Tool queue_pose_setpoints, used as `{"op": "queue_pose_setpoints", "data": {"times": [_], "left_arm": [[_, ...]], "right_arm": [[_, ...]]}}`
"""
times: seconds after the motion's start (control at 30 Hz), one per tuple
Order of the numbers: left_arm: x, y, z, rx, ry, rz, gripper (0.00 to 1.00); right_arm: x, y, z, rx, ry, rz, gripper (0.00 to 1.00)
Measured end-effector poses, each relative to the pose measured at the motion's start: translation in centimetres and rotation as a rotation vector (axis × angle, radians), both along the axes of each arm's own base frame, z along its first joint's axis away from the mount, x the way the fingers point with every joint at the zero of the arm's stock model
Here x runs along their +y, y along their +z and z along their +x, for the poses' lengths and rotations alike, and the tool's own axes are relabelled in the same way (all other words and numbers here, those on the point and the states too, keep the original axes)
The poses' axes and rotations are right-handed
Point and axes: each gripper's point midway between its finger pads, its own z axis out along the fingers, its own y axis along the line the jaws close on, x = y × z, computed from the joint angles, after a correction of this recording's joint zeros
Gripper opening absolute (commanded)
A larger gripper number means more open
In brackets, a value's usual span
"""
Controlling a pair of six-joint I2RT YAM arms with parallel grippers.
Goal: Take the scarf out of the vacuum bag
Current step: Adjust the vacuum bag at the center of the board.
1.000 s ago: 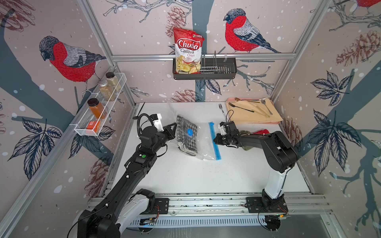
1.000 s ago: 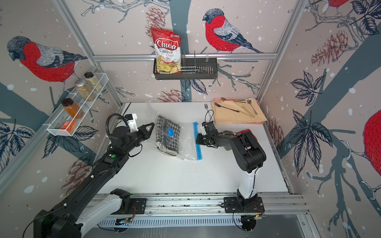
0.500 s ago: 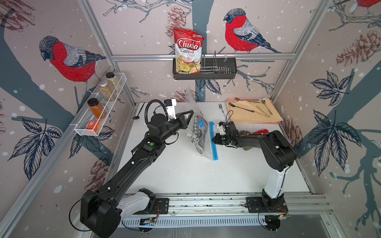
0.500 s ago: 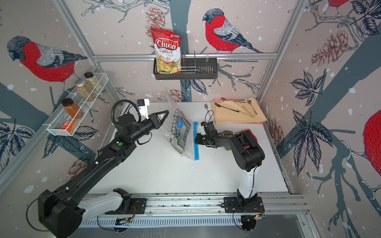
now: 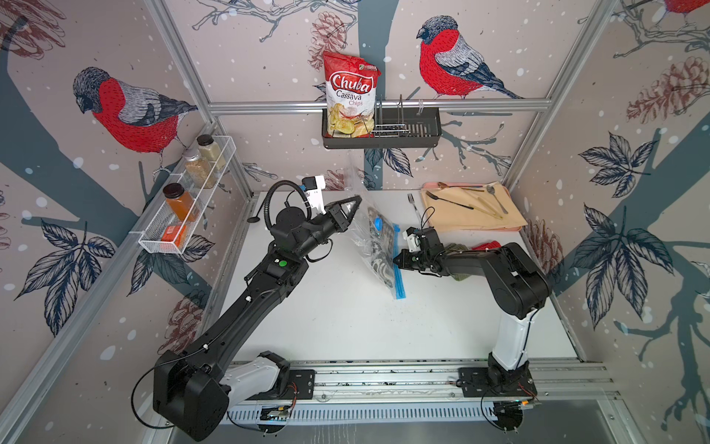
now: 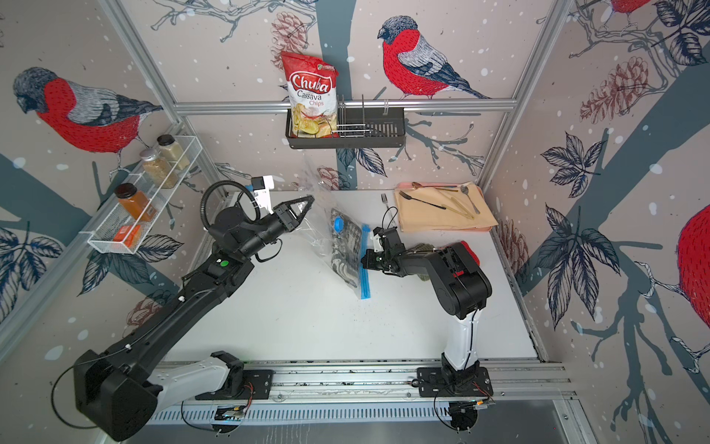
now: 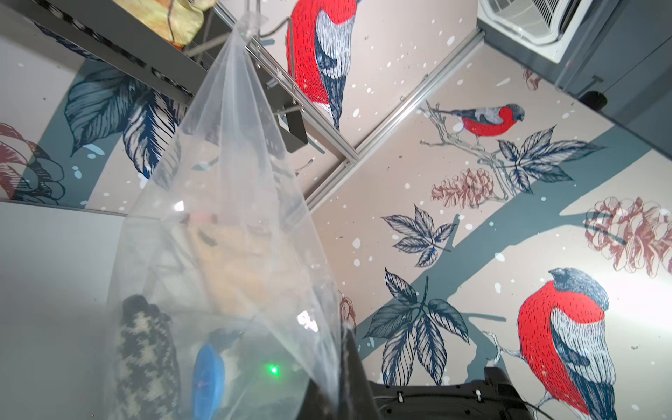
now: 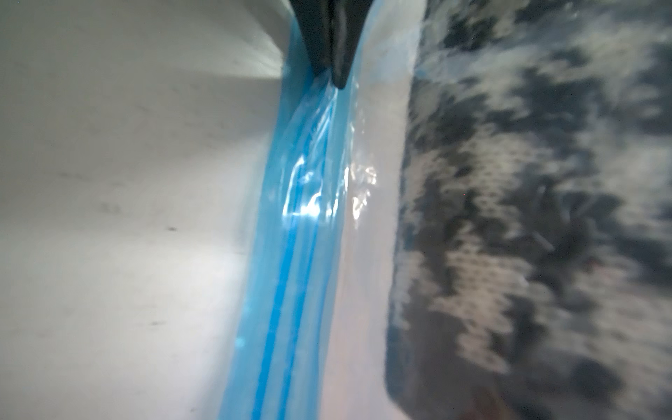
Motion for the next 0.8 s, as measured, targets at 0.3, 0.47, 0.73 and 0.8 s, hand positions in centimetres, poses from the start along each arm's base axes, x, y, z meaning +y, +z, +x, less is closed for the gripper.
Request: {"op": "queue_pose_setpoints", "data": {"times": [0.3, 0.47, 0.73, 0.8], "left_arm": [[1.7, -0.1, 0.8, 0.013, 0.018, -0.036, 0.0], [1.9, -0.4, 1.1, 0.024, 0.043, 0.007, 0.0], [3.8, -1.7, 1.4, 0.066, 0.16, 0.112, 0.0], [4.6, -2.0, 1.7, 0.079, 0.21, 0.154, 0.0]], "right_arm": [[0.0, 0.0, -0.1, -0.017, 0.0, 0.009, 0.0], [0.1, 0.0, 0.0, -0.018, 0.002, 0.012, 0.0], [0.1, 0.0, 0.0, -0.018, 0.005, 0.011, 0.0], [0.1, 0.0, 0.1, -0.015, 0.005, 0.009, 0.0]]}}
